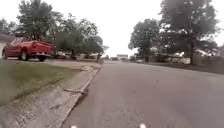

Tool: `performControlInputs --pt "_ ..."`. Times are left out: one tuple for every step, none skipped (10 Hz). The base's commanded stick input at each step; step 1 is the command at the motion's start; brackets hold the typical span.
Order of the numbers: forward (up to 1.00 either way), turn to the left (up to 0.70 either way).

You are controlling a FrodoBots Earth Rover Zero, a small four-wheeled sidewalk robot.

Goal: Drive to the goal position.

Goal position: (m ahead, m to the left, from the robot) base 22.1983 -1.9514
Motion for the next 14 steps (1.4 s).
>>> performControlInputs --pt "1.0 0.0" --pt "1.0 0.0" --pt "1.0 0.0" --pt "1.0 0.0" --pt "1.0 0.0" --pt "1.0 0.0" --pt "1.0 0.0" --pt "1.0 0.0" --pt "1.0 0.0" --pt "1.0 0.0" --pt "1.0 0.0" --pt "1.0 0.0" --pt "1.0 0.0" --pt "1.0 0.0"
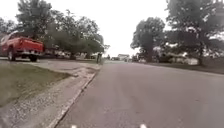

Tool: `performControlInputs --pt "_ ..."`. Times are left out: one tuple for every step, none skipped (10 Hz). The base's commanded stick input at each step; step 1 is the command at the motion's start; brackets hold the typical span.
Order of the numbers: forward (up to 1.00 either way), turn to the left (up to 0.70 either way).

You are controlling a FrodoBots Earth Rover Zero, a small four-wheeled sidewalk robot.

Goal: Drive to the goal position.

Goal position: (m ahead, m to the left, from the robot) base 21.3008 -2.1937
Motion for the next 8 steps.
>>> performControlInputs --pt "1.0 0.0" --pt "1.0 0.0" --pt "1.0 0.0" --pt "1.0 0.0" --pt "1.0 0.0" --pt "1.0 0.0" --pt "1.0 0.0" --pt "1.0 0.0"
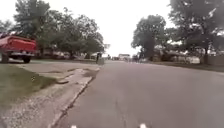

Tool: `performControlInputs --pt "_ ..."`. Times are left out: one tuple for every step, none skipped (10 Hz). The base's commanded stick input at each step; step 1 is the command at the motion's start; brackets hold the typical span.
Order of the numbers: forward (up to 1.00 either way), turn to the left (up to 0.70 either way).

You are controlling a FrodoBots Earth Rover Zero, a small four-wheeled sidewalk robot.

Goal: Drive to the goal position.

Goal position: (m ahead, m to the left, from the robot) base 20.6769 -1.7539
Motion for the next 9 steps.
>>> performControlInputs --pt "1.0 0.0" --pt "1.0 0.0" --pt "1.0 0.0" --pt "1.0 0.0" --pt "1.0 0.0" --pt "1.0 0.0" --pt "1.0 0.0" --pt "1.0 0.0" --pt "1.0 0.0"
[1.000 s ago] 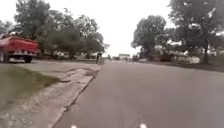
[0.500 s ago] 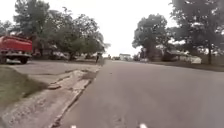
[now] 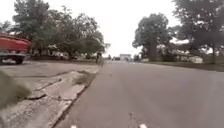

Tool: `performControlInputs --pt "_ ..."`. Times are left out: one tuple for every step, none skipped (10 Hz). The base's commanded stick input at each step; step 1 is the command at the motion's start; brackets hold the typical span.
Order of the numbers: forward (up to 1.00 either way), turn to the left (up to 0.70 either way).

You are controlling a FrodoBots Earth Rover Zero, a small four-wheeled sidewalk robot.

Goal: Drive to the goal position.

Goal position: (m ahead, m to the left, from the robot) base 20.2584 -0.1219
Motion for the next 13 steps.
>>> performControlInputs --pt "1.0 0.0" --pt "1.0 0.0" --pt "1.0 0.0" --pt "1.0 0.0" --pt "1.0 0.0" --pt "1.0 0.0" --pt "1.0 0.0" --pt "1.0 0.0" --pt "1.0 0.0" --pt "1.0 0.0" --pt "1.0 0.0" --pt "1.0 0.0" --pt "1.0 0.0"
